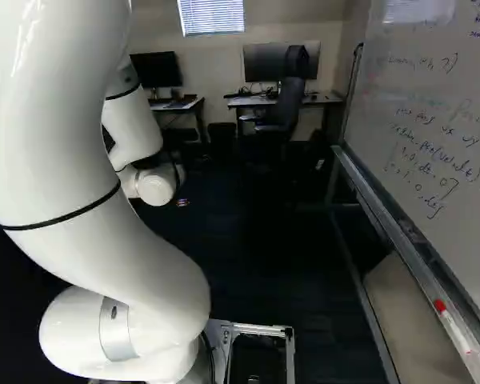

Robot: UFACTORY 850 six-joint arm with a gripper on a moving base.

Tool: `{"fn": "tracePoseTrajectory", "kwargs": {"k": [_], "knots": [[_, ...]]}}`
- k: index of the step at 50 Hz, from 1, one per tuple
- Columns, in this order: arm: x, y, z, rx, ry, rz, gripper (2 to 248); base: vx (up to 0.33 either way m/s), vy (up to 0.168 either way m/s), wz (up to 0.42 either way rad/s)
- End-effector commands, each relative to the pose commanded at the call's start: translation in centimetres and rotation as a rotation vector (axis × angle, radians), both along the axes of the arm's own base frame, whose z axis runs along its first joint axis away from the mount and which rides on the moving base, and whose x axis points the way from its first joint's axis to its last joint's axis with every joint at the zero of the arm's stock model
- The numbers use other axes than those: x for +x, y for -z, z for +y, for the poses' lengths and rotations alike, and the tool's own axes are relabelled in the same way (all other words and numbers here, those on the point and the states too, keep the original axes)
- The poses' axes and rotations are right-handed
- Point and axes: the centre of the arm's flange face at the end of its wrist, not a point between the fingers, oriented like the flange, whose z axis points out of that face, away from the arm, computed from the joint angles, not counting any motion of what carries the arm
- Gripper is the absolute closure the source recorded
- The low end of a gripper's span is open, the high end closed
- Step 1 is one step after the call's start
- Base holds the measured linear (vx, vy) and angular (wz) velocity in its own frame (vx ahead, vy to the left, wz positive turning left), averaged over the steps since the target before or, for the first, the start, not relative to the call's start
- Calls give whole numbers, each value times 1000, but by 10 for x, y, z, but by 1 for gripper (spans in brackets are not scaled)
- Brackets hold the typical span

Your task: Open the door and move inside

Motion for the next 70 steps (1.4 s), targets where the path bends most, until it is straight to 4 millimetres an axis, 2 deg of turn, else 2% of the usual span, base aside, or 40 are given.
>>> {"fn": "tracePoseTrajectory", "kwargs": {"k": [43,70], "knots": [[0,0,0,0,0,0,3,155,1,-10],[0,0,0,0,0,0,3,32,0,-3]]}}
